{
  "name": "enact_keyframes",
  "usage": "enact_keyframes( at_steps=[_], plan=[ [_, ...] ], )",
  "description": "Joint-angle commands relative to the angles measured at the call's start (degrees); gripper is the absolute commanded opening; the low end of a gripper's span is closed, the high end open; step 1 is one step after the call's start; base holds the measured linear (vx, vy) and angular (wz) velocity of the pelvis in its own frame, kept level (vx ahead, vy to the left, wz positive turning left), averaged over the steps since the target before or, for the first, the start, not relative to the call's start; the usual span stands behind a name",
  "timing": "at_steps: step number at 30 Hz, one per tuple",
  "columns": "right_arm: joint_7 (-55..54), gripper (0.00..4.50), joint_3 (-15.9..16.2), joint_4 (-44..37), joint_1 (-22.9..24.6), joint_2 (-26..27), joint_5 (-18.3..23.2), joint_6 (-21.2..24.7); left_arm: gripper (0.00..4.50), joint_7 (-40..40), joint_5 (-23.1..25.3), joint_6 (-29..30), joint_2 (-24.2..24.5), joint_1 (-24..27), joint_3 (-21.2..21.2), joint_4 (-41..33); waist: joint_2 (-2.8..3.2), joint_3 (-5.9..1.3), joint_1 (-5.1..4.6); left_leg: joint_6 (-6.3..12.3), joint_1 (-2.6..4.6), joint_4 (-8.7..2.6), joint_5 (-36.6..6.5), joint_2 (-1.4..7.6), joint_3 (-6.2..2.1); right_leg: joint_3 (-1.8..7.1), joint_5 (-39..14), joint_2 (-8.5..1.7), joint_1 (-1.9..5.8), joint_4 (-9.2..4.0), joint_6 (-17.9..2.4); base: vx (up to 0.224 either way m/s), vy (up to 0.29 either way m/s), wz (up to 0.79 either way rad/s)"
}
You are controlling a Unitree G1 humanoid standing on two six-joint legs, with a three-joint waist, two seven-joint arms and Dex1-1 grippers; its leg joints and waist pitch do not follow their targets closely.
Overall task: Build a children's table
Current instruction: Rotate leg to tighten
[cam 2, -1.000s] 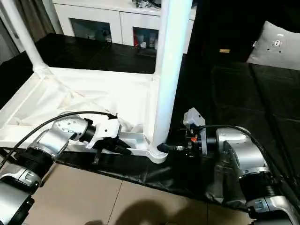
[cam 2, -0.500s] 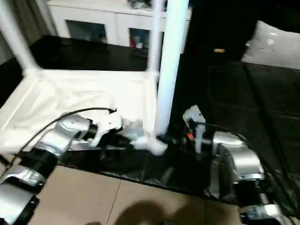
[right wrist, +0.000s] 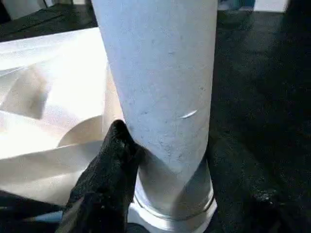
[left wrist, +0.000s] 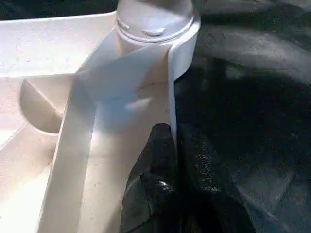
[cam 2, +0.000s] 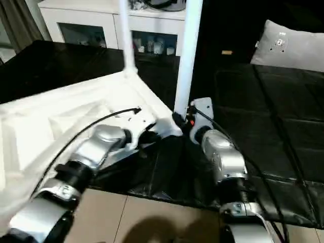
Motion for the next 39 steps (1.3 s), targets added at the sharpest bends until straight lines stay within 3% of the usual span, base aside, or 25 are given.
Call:
enact_keyframes(
  at_steps=[1,8,9,12,15,20,24,28,29,30,35,36,39],
  plan=[
    [1.36,2.57,0.51,0.79,-0.32,0.32,0.72,-0.59,0.0,-2.96,-1.35,-1.39,-3.2,1.27,-2.96,-0.58,-0.7,-3.47,0.39,3.57,-1.23,-3.68,-6.67,-0.01,0.51,2.02,-14.19,-3.33,3.86,-4.77,-10.22,0.0,0.0,0.0],
    [11.85,3.08,0.13,-1.15,2.48,-6.35,2.48,-4.63,0.0,-6.42,-0.36,-5.01,1.41,1.67,-3.69,-0.11,-0.74,-3.6,1.12,5.27,-1.24,-3.55,-5.36,0.2,0.59,2.02,-9.37,-3.38,4.15,-4.31,-12.08,0.0,0.0,0.0],
    [14.07,3.19,0.21,-1.35,2.92,-7.84,2.69,-5.3,0.0,-7.44,-0.22,-6.11,2.36,1.75,-3.97,0.04,-0.43,-3.61,1.25,5.33,-1.18,-3.53,-5.54,0.2,0.55,2.0,-9.34,-3.42,4.15,-4.3,-12.23,0.0,0.0,0.0],
    [22.16,3.41,1.36,-2.5,4.45,-12.96,3.27,-6.24,0.0,-11.7,0.06,-9.31,5.5,1.99,-5.23,0.51,-0.7,-3.37,1.78,5.59,-0.97,-3.62,-7.53,0.26,0.65,1.99,-12.93,-3.47,4.08,-4.8,-11.65,0.0,0.0,0.0],
    [29.7,3.72,2.9,-4.63,5.82,-17.04,4.32,-4.36,0.0,-16.2,0.29,-11.38,8.25,2.2,-6.49,0.36,-0.78,-3.22,1.91,5.43,-0.99,-3.79,-8.87,0.31,0.54,1.94,-16.55,-3.49,4.09,-5.1,-10.15,0.0,0.0,0.0],
    [35.64,4.07,4.29,-5.98,6.43,-20.08,5.17,-4.02,0.0,-21.22,0.21,-15.32,10.85,2.31,-7.79,0.35,-0.82,-3.26,1.89,4.96,-0.92,-3.82,-8.34,0.47,0.51,1.92,-17.39,-3.56,3.8,-5.05,-9.78,0.0,0.0,0.0],
    [44.66,4.07,7.1,-7.21,6.96,-23.53,6.33,-4.68,0.0,-28.64,-0.85,-20.04,13.95,2.4,-9.37,-0.04,-0.79,-3.46,2.16,5.66,-1.02,-3.68,-7.41,0.68,0.54,1.93,-13.94,-3.51,3.93,-4.58,-11.1,0.0,0.0,0.0],
    [48.13,3.72,8.31,-6.7,6.49,-23.61,6.38,-5.73,0.0,-34.21,-1.11,-23.26,15.98,2.51,-10.98,-0.42,-0.88,-3.45,2.5,5.47,-0.95,-3.65,-6.99,0.86,0.62,1.88,-12.87,-3.6,3.8,-4.26,-12.07,0.0,0.0,0.0],
    [48.73,3.67,8.66,-6.73,6.54,-23.62,6.34,-5.81,0.0,-34.78,-1.2,-23.73,16.14,2.53,-11.1,-0.49,-0.83,-3.41,2.57,5.36,-0.93,-3.66,-7.2,0.91,0.69,1.9,-13.01,-3.63,3.77,-4.29,-12.17,0.0,0.0,0.0],
    [49.35,3.54,9.07,-6.73,6.53,-23.66,6.43,-5.72,0.0,-35.33,-1.3,-24.18,16.21,2.45,-11.2,-0.42,-1.2,-3.43,2.56,5.33,-0.95,-3.62,-7.18,0.9,0.74,1.9,-12.94,-3.62,3.8,-4.27,-12.16,0.0,0.0,0.0],
    [52.3,3.2,9.9,-7.3,6.73,-23.5,8.2,-4.11,0.0,-36.72,-1.18,-25.66,16.77,1.87,-11.55,0.65,-1.01,-3.44,3.28,5.0,-0.81,-3.62,-6.91,0.98,0.76,2.0,-12.89,-3.71,3.76,-4.16,-12.09,0.0,0.0,0.0],
    [52.68,2.89,9.91,-7.2,6.75,-23.46,8.37,-3.91,0.0,-36.84,-1.17,-25.84,16.77,1.74,-11.51,0.87,-1.13,-3.46,3.3,5.04,-0.87,-3.6,-6.71,0.93,0.76,1.98,-12.69,-3.64,3.82,-4.11,-12.06,0.0,0.0,0.0],
    [53.27,2.79,9.7,-6.9,6.89,-23.25,8.36,-4.08,0.0,-37.22,-1.28,-26.21,16.78,1.63,-11.36,1.14,-1.12,-3.5,3.43,4.86,-0.95,-3.57,-6.2,0.91,0.74,1.97,-12.27,-3.7,3.87,-4.01,-11.96,0.0,0.0,0.0]
  ],
)
